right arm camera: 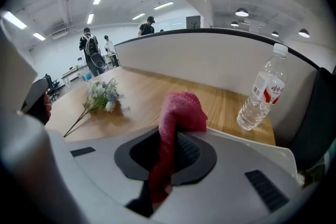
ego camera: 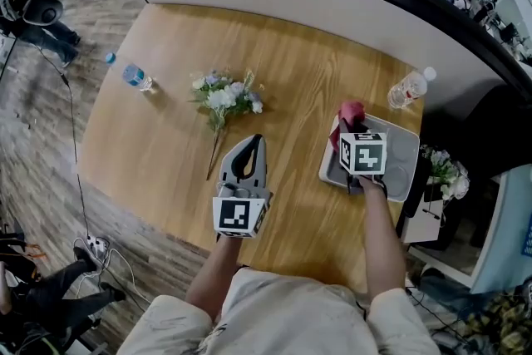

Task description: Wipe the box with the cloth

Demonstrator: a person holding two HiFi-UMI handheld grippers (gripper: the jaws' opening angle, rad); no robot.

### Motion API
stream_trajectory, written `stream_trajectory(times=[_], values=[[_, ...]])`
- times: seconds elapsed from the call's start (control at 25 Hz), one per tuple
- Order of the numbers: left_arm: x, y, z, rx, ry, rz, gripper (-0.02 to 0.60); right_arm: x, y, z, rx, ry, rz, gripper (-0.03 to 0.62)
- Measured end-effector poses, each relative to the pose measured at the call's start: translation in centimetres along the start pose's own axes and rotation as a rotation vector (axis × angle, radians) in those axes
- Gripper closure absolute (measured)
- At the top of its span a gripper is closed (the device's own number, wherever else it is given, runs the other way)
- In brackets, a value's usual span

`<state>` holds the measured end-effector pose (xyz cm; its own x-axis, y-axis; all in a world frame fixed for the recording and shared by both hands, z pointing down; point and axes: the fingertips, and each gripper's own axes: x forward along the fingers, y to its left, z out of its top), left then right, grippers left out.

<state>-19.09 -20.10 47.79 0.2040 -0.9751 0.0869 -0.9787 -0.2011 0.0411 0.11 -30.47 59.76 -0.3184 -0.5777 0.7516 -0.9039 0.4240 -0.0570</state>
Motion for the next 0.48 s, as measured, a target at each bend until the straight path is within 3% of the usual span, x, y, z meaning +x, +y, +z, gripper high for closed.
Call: stream_trajectory(times=[0.2, 0.48], values=[[0.32, -0.55, -0.17, 0.001, 0.005, -0.015, 0.568, 0.1, 0.18, 0.06, 0.008, 0.021, 0.045, 0.537], [0.49, -0.97, -0.45, 0.004, 0.016, -0.026, 0.568, 0.06, 0.25, -0.01, -0.035, 0.01, 0.02, 0.537]])
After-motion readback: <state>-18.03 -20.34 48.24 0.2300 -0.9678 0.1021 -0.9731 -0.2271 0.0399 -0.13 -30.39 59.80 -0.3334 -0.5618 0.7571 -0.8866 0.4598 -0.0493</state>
